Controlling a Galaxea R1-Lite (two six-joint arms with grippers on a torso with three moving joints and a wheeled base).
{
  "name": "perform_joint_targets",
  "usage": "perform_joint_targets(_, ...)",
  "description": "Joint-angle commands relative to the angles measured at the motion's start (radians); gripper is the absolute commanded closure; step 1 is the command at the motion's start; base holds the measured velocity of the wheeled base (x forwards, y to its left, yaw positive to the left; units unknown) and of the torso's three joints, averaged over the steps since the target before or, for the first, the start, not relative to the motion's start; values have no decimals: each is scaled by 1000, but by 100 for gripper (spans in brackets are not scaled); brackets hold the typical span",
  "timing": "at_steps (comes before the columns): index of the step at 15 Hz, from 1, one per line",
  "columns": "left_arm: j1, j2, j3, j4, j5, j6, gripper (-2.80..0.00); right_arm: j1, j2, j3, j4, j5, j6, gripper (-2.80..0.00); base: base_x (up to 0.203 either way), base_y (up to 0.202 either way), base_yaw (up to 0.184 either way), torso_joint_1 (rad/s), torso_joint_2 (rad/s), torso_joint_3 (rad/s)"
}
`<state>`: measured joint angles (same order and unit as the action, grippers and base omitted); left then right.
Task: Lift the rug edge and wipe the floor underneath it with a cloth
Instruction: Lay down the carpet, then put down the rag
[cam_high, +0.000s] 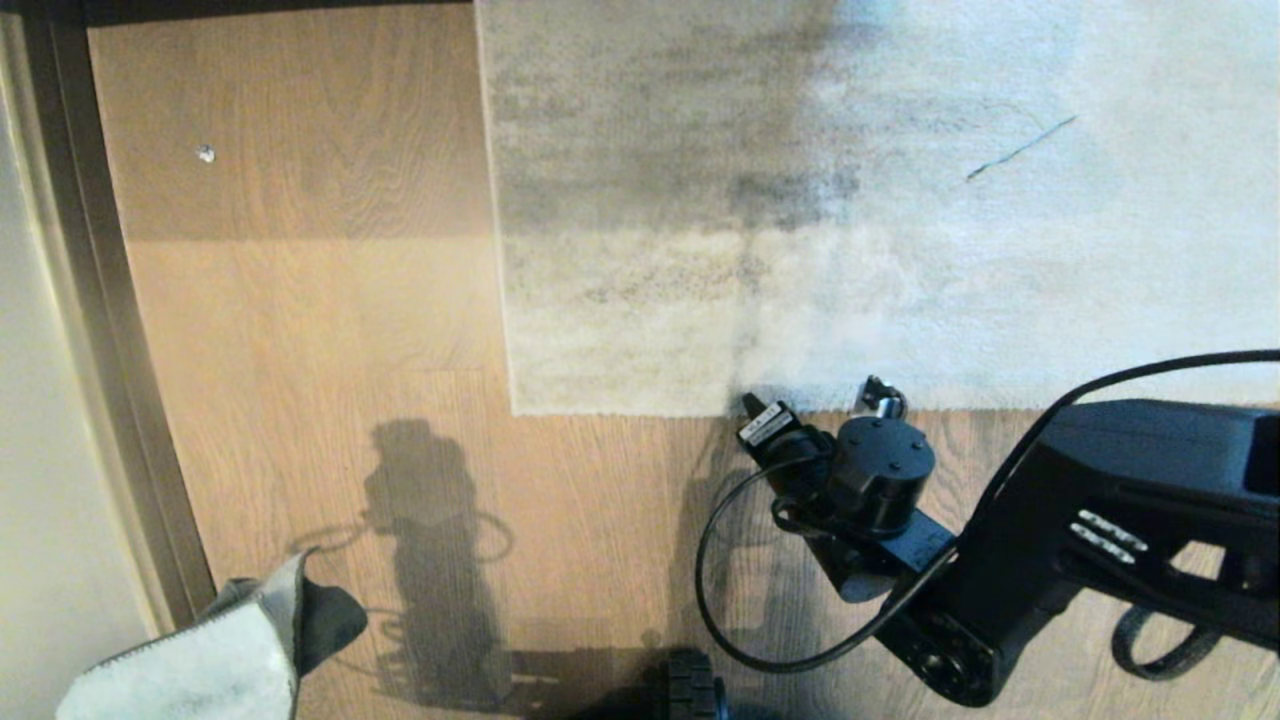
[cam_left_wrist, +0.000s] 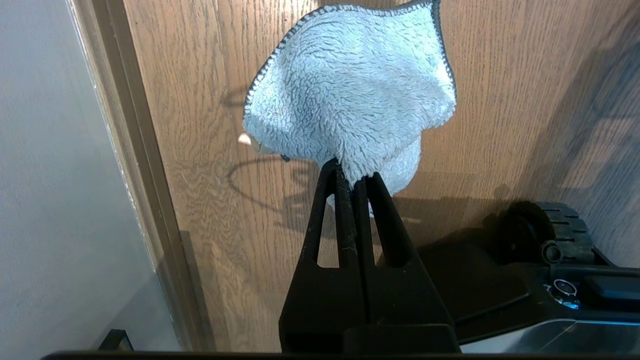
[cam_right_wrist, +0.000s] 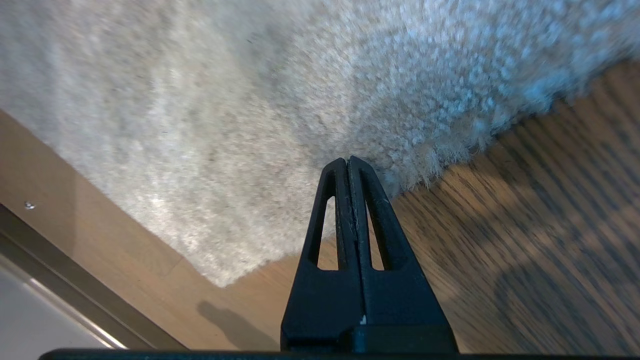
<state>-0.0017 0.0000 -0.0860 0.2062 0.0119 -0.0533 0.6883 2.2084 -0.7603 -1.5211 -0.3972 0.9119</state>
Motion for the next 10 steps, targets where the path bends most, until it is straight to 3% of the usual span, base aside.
perform_joint_targets(1,0,0,0,1,0,-1,0,0,-77,55,-49,0,5,0,0,0,0,0,0,0)
perform_joint_targets(7,0,0,0,1,0,-2,0,-1,-298,264,-49,17,-38,0,0,0,0,0,0,0)
perform_joint_targets(10,0,0,0,1,0,-1,0,-1,-425,405,-49,20,-103,0,0,0,0,0,0,0)
